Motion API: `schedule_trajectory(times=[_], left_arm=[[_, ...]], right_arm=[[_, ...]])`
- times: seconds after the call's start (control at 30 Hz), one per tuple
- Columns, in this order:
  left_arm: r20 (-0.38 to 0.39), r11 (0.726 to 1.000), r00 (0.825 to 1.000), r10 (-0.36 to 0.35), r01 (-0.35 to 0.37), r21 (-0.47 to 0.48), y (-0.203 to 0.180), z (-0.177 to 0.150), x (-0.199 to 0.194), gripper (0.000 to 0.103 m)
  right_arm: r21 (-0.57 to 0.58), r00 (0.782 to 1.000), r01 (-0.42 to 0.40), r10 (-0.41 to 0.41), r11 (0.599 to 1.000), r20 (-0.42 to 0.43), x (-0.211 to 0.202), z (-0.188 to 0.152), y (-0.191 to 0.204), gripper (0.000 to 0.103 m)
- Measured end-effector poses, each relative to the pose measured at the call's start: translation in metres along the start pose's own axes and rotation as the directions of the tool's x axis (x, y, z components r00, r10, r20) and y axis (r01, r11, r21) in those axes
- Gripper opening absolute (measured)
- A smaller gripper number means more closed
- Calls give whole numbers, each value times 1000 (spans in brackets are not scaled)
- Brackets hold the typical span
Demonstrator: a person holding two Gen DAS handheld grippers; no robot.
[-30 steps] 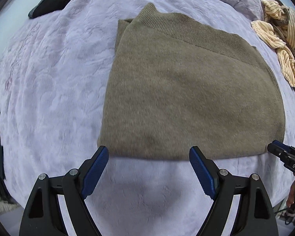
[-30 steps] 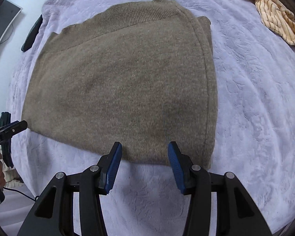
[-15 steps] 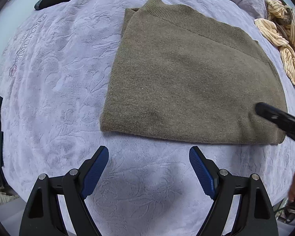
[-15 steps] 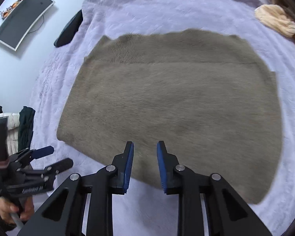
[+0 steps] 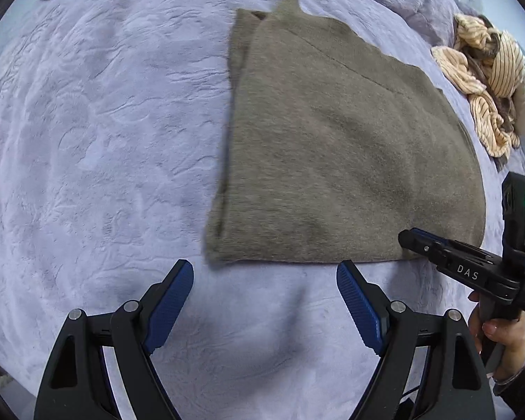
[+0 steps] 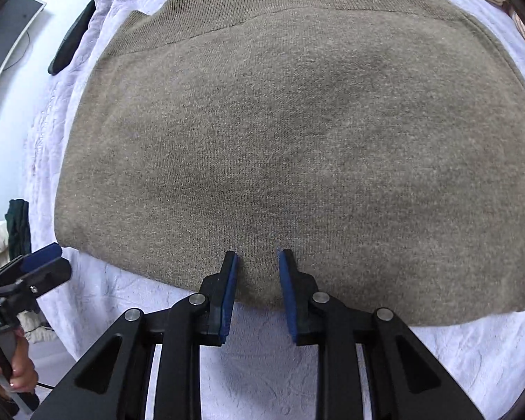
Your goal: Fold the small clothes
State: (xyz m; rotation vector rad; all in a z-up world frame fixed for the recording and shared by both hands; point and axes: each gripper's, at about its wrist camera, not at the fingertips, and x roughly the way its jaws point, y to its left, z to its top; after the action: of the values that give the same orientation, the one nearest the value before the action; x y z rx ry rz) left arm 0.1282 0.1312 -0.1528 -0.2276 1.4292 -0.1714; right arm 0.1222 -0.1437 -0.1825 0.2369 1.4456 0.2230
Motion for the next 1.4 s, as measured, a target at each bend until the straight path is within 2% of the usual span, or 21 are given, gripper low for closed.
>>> schedule_trajectory(times=[0.17,0.33,0.43,0.5,0.6,0.7,0.83,0.9,1.0,1.07,1.13,1.23,1.33,1.4], left_arm=[[0,1000,1000,-15,15,-9,22,-1,-2,85],[3,993,995,-101,101,-60,33,0,3,85],[7,990,992,-130,130,-58,33,1,6,85],[20,986,986,-163,164,-41,31,2,5,85],[44,970,969,-244,243,14,25,7,-1,85],[25,948,950,-312,310,77,18,13,1,85],[-21,939,950,-312,312,142,14,23,13,85],[-28,938,950,-312,313,147,17,23,13,85],[-40,923,933,-357,359,140,23,27,9,85],[-48,910,923,-382,385,153,20,32,7,85],[-60,904,919,-389,394,167,13,35,8,85],[-60,912,931,-361,366,187,7,36,13,85],[-73,915,933,-354,361,181,5,36,17,78],[-78,915,933,-351,360,181,6,35,19,78]], right_arm=[[-10,999,37,-37,999,-13,-3,-1,9,27],[-25,997,61,-62,998,-38,-4,-1,15,27],[-43,995,83,-86,996,-51,1,5,26,27],[-58,994,94,-98,994,-57,4,11,35,29],[-69,993,99,-103,993,-61,8,17,45,31],[-64,993,96,-100,993,-60,10,20,50,32],[-59,996,80,-82,995,-40,-1,21,52,32],[-38,999,36,-37,999,-22,-13,18,48,32],[32,999,-19,17,999,45,-42,12,27,41],[107,994,4,-16,994,108,-65,10,-1,65],[203,988,31,-61,979,142,-82,7,-35,67],[320,981,80,-131,944,141,-99,6,-81,67],[375,981,85,-143,923,131,-99,0,-109,67],[391,985,67,-124,918,121,-96,1,-124,67]])
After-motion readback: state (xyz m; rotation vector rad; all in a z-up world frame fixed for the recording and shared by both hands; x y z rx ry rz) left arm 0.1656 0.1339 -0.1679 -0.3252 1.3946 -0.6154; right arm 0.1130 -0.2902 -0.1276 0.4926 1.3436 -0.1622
